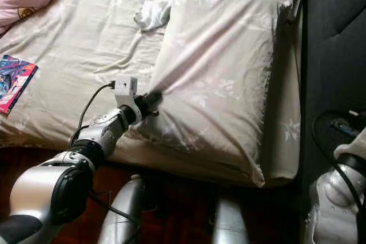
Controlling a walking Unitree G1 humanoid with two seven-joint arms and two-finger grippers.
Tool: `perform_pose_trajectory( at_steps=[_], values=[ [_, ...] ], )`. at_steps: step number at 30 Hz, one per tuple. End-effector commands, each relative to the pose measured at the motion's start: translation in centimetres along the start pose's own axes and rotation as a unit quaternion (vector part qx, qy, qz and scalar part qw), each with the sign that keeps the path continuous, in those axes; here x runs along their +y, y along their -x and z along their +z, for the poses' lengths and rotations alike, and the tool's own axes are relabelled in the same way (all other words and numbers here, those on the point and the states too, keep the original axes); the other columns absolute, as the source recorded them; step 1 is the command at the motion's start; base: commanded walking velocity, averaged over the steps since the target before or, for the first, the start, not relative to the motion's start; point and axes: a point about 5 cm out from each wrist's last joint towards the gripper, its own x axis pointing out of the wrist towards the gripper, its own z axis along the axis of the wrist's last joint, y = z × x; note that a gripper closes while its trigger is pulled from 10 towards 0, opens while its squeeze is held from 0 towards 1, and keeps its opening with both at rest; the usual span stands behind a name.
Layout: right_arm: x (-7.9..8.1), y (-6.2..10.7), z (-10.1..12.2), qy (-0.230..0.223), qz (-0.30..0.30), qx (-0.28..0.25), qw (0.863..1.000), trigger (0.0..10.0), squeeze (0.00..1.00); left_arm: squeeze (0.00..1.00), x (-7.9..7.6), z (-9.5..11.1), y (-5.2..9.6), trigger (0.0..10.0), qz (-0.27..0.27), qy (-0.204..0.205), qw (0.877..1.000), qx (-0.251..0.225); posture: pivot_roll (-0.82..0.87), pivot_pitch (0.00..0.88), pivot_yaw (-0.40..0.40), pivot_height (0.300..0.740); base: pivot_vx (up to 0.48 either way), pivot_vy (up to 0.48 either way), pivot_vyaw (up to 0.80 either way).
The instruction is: Clean up the room
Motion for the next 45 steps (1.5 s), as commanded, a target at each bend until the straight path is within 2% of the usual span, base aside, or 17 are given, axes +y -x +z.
perform_pose_trajectory(
  at_steps=[1,2,3,4,5,7,8,9,10,12,17,23,38,41,42,45],
  values=[
    [0.1,0.7,-2.8,0.006,0.025,0.076,0.997,10.0,0.00,0.00,-0.3,-1.0,0.1,0.0,-0.010,-0.002,1.000,0.015,-0.25,0.430,0.077,0.659,0.000,0.000,0.00],
    [1.5,1.4,-4.3,-0.028,0.069,0.127,0.989,10.0,0.00,0.00,-0.2,-1.3,0.2,4.7,-0.006,-0.001,1.000,0.020,-0.25,0.428,0.075,0.659,0.000,0.000,0.00],
    [2.1,1.7,-4.9,-0.037,0.087,0.148,0.984,10.0,0.00,0.00,-0.2,-1.4,0.2,8.3,-0.005,-0.002,1.000,0.023,-0.24,0.429,0.076,0.659,0.000,0.000,0.00],
    [2.5,2.0,-5.5,-0.029,0.100,0.165,0.981,10.0,0.00,0.00,-0.2,-1.5,0.2,10.0,-0.004,-0.003,1.000,0.026,-0.24,0.429,0.076,0.659,0.000,0.000,0.00],
    [3.6,2.7,-6.5,-0.024,0.133,0.194,0.972,10.0,0.00,0.00,-0.2,-1.8,0.3,10.0,-0.004,-0.002,0.999,0.032,-0.24,0.430,0.076,0.659,0.000,0.000,0.00],
    [4.4,3.1,-7.0,-0.039,0.165,0.213,0.962,10.0,0.00,0.00,-0.1,-2.0,0.4,10.0,-0.004,-0.002,0.999,0.035,-0.24,0.430,0.076,0.659,0.000,0.000,0.00],
    [5.3,3.5,-7.6,-0.035,0.193,0.228,0.954,10.0,0.00,0.00,-0.1,-2.2,0.5,10.0,-0.005,-0.002,0.999,0.036,-0.24,0.430,0.076,0.659,0.000,0.000,0.00],
    [5.5,3.5,-7.7,-0.032,0.200,0.231,0.952,10.0,0.00,0.00,0.0,-2.2,0.5,10.0,-0.005,-0.002,0.999,0.036,-0.23,0.430,0.077,0.659,0.000,0.000,0.00],
    [6.1,3.7,-7.9,-0.033,0.220,0.236,0.946,10.0,1.00,0.00,0.0,-2.3,0.6,10.0,-0.004,-0.001,0.999,0.037,-0.23,0.430,0.077,0.659,0.000,0.000,0.00],
    [6.8,3.3,-8.0,-0.033,0.228,0.232,0.945,10.0,1.00,0.00,0.1,-2.5,0.7,10.0,-0.003,0.002,0.999,0.039,-0.22,0.429,0.077,0.659,0.000,0.000,0.00],
    [8.5,2.3,-7.4,-0.080,0.256,0.218,0.938,10.0,1.00,0.00,0.4,-2.9,0.9,10.0,0.002,0.008,0.999,0.040,-0.22,0.422,0.075,0.659,0.000,0.000,0.00],
    [10.0,2.0,-7.6,-0.071,0.287,0.226,0.928,10.0,1.00,0.00,0.7,-3.5,1.3,10.0,0.006,0.012,0.999,0.042,-0.20,0.408,0.072,0.659,0.000,0.000,0.00],
    [10.1,1.3,-7.6,-0.080,0.274,0.233,0.930,10.0,1.00,0.00,1.1,-4.1,1.7,10.0,0.012,0.014,0.999,0.044,-0.20,0.396,0.076,0.659,0.000,0.000,0.00],
    [9.8,1.1,-7.2,-0.117,0.243,0.250,0.930,10.0,1.00,0.00,1.1,-4.2,1.8,10.0,0.015,0.014,0.999,0.044,-0.20,0.394,0.075,0.659,0.000,0.000,0.00],
    [9.6,1.0,-6.9,-0.148,0.231,0.265,0.925,10.0,1.00,0.00,1.1,-4.2,1.8,10.0,0.017,0.015,0.999,0.043,-0.21,0.389,0.074,0.659,0.000,0.000,0.00],
    [9.3,0.9,-6.4,-0.166,0.225,0.265,0.923,10.0,1.00,0.00,1.1,-4.2,1.8,10.0,0.020,0.016,0.999,0.041,-0.22,0.389,0.074,0.659,0.000,0.000,0.00]
  ],
)
